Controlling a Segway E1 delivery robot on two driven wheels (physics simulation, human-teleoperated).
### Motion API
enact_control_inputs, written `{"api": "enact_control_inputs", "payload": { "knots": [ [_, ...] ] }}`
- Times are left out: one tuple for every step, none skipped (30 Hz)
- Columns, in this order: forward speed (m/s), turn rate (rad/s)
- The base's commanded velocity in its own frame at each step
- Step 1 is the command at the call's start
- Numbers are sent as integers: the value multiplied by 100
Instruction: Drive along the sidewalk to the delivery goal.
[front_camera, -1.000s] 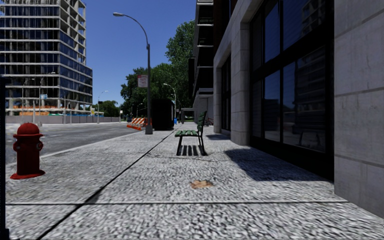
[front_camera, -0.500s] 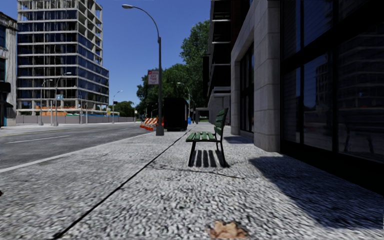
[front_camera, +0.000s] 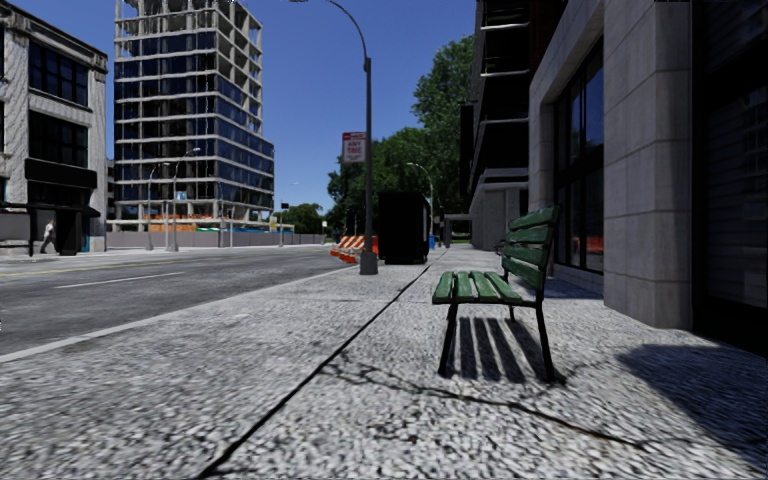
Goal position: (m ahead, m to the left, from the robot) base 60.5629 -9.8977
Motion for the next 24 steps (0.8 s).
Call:
{"api": "enact_control_inputs", "payload": {
  "knots": [
    [200,47],
    [200,47],
    [200,47],
    [200,48],
    [200,48],
    [200,48],
    [200,48],
    [200,48],
    [200,48],
    [200,48],
    [200,48],
    [200,48],
    [200,48],
    [200,34],
    [200,34],
    [200,8],
    [200,0],
    [200,0],
    [200,0],
    [200,0],
    [200,-2],
    [200,-5],
    [200,-6],
    [200,-6]
  ]
}}
